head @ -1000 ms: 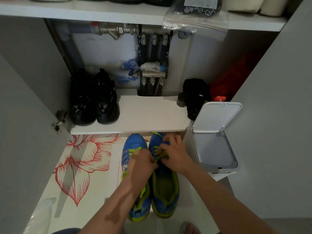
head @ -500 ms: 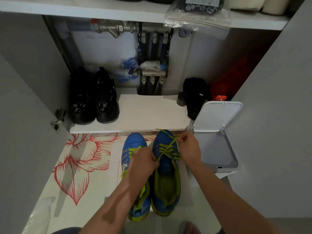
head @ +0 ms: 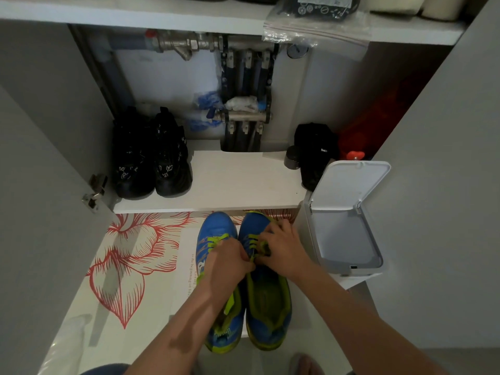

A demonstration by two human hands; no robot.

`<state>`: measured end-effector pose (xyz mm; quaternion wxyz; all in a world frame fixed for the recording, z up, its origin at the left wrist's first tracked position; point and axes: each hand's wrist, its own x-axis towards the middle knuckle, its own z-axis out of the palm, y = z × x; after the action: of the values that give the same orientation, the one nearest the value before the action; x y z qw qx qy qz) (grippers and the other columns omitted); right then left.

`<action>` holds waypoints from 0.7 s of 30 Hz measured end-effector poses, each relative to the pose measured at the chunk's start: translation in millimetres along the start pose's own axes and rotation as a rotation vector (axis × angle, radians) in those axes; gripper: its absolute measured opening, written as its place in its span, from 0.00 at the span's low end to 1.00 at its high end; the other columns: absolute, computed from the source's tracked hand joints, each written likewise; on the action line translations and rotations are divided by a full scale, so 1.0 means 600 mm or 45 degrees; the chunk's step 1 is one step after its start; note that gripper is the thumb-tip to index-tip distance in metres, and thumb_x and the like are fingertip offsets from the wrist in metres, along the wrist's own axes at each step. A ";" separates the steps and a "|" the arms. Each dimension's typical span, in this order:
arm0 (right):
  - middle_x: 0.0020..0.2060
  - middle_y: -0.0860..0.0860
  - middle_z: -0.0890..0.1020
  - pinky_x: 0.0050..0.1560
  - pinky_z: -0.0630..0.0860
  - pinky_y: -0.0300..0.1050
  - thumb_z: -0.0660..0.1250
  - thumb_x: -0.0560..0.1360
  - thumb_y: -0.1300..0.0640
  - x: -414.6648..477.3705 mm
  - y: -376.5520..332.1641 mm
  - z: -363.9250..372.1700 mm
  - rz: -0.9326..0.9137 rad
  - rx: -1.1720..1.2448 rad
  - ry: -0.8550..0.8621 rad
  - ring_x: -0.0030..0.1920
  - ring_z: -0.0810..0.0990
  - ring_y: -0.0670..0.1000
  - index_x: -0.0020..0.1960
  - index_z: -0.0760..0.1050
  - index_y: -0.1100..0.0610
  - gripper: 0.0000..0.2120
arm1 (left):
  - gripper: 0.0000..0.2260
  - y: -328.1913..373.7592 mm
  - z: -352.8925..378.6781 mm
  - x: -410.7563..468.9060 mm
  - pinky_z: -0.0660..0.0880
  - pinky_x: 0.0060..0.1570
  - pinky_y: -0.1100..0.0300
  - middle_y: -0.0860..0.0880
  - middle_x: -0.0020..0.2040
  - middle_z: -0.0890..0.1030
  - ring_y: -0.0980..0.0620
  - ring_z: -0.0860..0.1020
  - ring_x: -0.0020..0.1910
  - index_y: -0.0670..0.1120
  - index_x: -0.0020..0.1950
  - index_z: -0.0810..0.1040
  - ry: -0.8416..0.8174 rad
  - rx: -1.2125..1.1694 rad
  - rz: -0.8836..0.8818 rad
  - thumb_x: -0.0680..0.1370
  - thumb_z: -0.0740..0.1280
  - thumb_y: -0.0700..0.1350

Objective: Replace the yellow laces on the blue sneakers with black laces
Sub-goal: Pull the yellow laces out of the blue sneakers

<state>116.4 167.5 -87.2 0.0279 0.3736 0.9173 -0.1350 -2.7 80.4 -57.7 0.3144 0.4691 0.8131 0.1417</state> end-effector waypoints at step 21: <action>0.46 0.56 0.76 0.47 0.71 0.43 0.61 0.78 0.56 -0.006 0.029 -0.038 0.475 0.447 0.060 0.46 0.76 0.52 0.45 0.76 0.60 0.09 | 0.12 0.016 0.027 0.027 0.70 0.56 0.61 0.49 0.59 0.72 0.51 0.69 0.60 0.51 0.61 0.77 0.294 0.094 0.314 0.77 0.64 0.46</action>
<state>132.1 183.0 -68.4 -0.0342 0.5386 0.7954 -0.2759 8.5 98.2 -71.0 0.1815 0.5572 0.7847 0.2023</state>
